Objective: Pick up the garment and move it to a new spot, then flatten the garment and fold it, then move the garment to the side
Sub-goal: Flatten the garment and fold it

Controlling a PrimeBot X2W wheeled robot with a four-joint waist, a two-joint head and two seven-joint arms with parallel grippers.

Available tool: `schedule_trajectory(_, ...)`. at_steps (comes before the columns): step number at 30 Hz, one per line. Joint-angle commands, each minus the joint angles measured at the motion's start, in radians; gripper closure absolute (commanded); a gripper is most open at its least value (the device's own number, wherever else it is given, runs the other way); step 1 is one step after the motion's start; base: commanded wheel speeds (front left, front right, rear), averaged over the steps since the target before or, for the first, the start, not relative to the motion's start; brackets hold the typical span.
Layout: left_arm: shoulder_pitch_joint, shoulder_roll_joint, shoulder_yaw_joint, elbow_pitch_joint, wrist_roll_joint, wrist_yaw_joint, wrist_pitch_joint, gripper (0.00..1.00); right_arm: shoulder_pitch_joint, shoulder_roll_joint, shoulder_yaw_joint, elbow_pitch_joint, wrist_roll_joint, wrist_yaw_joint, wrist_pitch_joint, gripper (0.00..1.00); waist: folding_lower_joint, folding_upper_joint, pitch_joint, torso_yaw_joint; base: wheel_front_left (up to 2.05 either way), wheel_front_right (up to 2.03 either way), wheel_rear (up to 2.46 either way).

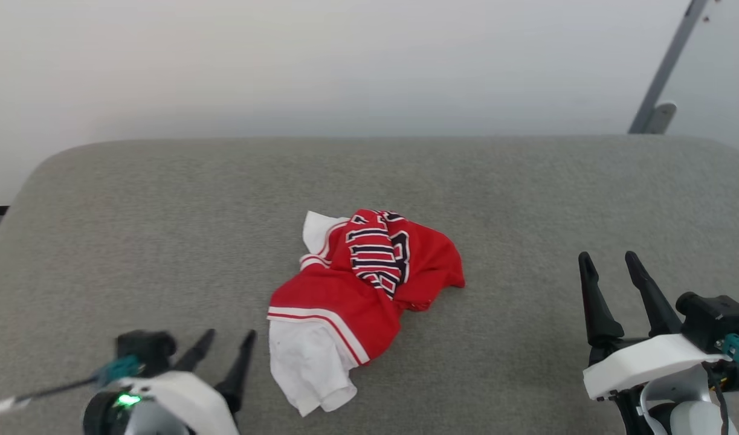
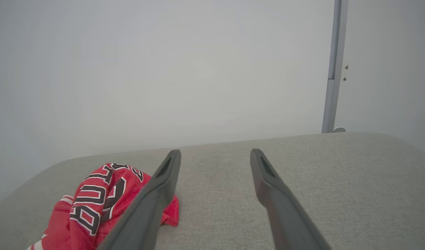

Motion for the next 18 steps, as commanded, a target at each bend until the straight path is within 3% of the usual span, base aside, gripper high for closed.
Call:
schedule_trajectory(1,-0.02,0.005,-0.01,0.008,-0.004,-0.006,0.025,0.0,-0.015,-0.003,0.0,-0.001,-0.003,0.0,0.002,0.0,-0.0001,-0.0001,0.014,-0.015,0.0,0.0,0.0)
schedule_trajectory(6,-0.081,0.011,-0.052,0.07,-0.026,-0.004,0.182,0.0,-0.03,-0.001,0.008,0.0,0.004,0.0,0.001,0.0,-0.0001,-0.0001,0.052,-0.055,0.0,0.0,0.0)
schedule_trajectory(11,-0.13,0.023,-0.095,0.152,0.0,0.029,0.315,0.0,-0.051,-0.001,0.017,0.003,0.002,0.0,-0.008,0.0,-0.0001,-0.0001,0.092,-0.093,0.0,0.0,0.0)
schedule_trajectory(18,-0.205,-0.008,-0.142,0.273,0.02,0.038,0.383,0.0,-0.08,0.0,0.026,0.015,0.008,0.0,-0.02,0.0,-0.0001,-0.0001,0.138,-0.129,0.0,0.0,0.0)
